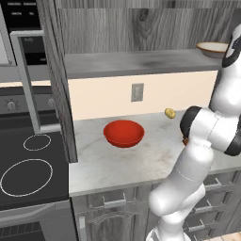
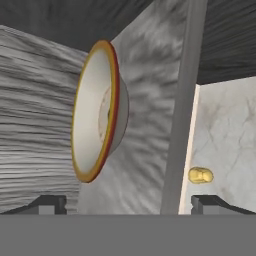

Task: Pick both bowls and place them on the counter. Then place the egg in one bowl and place the chicken drumstick in the other bowl.

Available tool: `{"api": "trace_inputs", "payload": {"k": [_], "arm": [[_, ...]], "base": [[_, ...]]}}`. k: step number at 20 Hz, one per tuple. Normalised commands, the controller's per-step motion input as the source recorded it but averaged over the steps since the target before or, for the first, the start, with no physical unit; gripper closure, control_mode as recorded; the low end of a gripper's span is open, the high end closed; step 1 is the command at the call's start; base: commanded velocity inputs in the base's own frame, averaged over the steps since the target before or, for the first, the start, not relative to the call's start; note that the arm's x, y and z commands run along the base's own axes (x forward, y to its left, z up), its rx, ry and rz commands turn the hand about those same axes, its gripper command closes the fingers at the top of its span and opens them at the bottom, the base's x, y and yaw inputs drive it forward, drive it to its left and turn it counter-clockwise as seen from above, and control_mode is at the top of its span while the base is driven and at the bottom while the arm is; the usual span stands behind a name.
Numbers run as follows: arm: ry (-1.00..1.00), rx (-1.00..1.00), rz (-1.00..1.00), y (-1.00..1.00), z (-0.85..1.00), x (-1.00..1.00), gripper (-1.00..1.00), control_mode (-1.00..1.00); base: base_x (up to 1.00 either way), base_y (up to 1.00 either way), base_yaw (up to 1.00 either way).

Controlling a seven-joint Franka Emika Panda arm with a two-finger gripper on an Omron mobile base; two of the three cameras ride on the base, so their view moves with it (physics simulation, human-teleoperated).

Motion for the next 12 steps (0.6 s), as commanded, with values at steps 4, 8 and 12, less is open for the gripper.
{"api": "trace_inputs", "payload": {"k": [4,8,12], "arm": [[0.01,0.00,0.00,-0.16,0.00,0.22,-1.00,-1.00],[0.00,0.00,0.00,-0.12,-0.01,0.15,-1.00,-1.00],[0.00,0.00,0.00,-0.10,-0.07,0.09,-1.00,-1.00]], "base": [[0.00,0.00,0.00],[0.00,0.00,0.00],[0.00,0.00,0.00]]}}
